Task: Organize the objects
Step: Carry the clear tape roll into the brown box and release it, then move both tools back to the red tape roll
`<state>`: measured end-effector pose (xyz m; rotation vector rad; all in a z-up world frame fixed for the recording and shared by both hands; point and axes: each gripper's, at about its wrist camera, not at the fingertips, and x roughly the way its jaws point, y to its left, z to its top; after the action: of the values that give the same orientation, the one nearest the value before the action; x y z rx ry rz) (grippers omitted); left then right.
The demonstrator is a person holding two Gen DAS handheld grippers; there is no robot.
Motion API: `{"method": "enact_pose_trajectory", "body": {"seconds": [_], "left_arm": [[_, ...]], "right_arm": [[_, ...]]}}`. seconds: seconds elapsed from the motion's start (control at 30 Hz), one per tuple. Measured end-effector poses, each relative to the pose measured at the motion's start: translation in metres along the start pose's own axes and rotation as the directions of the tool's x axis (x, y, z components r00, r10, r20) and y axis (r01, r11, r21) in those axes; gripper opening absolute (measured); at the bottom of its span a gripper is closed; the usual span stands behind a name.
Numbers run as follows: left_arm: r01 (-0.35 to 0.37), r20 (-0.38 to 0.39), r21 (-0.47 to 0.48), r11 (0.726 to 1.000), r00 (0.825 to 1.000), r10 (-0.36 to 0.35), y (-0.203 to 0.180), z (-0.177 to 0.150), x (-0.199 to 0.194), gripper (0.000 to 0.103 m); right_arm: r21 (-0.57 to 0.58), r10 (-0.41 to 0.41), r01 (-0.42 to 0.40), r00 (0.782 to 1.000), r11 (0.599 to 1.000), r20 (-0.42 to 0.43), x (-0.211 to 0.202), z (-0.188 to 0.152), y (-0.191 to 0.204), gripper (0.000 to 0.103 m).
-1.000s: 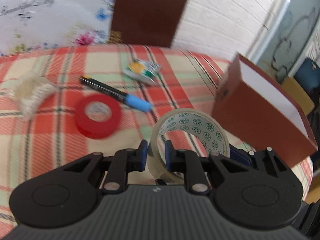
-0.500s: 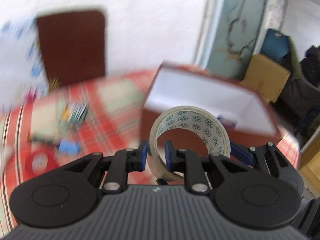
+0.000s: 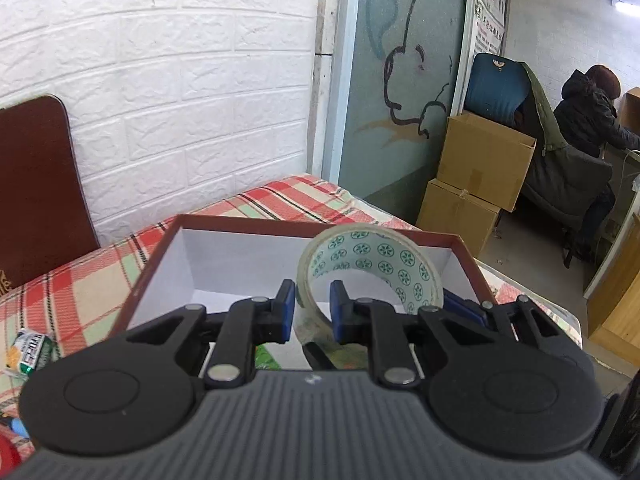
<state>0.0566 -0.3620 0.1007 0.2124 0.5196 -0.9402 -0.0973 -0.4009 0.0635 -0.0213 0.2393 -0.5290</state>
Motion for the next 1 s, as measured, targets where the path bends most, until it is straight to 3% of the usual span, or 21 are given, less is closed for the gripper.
{"method": "enact_pose_trajectory", "body": {"seconds": [0.2,0.5,0.7,0.87,1.0], "left_arm": [[-0.027,-0.04,0.006,1.0,0.999,0.027,0.001,-0.009,0.01,0.02],[0.003,0.037,-0.045,0.999,0.999,-0.001,0.012,-0.024,-0.053,0.02],[-0.033,0.047,-0.117,0.993,0.998,0.039,0.04,-0.052,-0.092,0.024],[-0.124,-0.012,-0.195,0.973,0.992,0.124,0.078,-0.087,-0.109,0.024],[-0.209,-0.096,-0.284,0.936,0.977,0.189,0.117,-0.12,-0.115,0.024]], "right_arm": [[0.018,-0.013,0.013,0.999,1.0,-0.03,0.023,-0.011,0.007,0.084],[0.037,0.013,-0.018,0.993,0.999,0.121,-0.029,-0.011,0.031,0.084],[0.016,0.089,-0.094,0.977,0.995,0.194,-0.057,-0.017,0.062,0.083],[-0.051,0.212,-0.207,0.97,0.977,0.12,-0.062,-0.029,0.103,0.08],[-0.087,0.315,-0.312,0.949,0.946,0.02,-0.055,-0.035,0.132,0.077]]}}
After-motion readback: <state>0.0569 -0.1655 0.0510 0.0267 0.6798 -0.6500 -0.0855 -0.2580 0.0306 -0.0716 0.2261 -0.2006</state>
